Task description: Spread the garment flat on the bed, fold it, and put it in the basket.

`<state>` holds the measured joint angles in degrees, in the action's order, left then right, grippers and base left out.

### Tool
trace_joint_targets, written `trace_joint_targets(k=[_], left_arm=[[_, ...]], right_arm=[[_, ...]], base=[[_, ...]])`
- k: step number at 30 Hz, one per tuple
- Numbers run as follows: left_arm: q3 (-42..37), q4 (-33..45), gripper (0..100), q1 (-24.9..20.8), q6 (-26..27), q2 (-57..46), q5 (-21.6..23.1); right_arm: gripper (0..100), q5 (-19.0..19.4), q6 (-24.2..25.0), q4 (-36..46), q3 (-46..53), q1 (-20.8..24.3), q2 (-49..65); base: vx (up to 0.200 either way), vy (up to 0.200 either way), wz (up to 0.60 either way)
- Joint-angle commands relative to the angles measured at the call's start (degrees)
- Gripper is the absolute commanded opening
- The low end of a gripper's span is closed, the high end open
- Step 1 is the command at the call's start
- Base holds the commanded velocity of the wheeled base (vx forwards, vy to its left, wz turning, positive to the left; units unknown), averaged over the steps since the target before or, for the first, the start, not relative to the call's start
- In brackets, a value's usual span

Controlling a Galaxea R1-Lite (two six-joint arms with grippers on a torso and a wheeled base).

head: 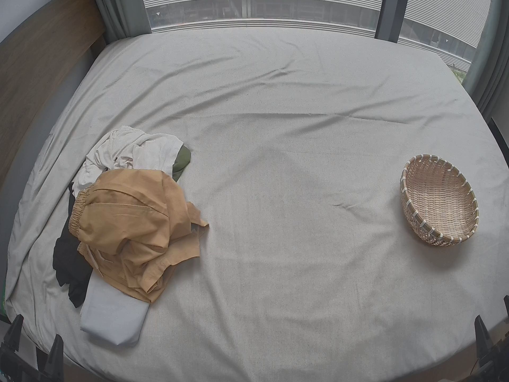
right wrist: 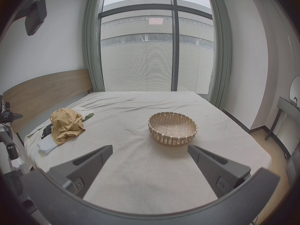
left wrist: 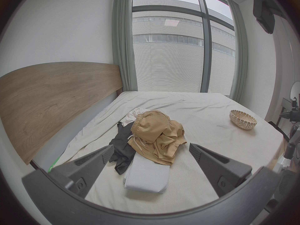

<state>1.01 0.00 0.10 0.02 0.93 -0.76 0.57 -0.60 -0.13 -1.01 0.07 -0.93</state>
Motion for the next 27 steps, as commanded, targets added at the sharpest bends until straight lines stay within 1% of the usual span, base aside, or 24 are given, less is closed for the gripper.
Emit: trace_joint_targets(k=[1, 27], left_arm=[[-1.01, 0.00, 100, -0.01, -0.02, -0.75, -0.04], [-1.01, -0.09, 100, -0.01, -0.73, -0.84, 0.32]], right_arm=[[100, 0.04, -0.02, -0.04, 1.01, 0.01, 0.93], [100, 0.04, 0.07, -0.13, 1.01, 0.10, 0.93]], base=[[0.000, 0.000, 0.00], [0.000, 0.000, 0.00]])
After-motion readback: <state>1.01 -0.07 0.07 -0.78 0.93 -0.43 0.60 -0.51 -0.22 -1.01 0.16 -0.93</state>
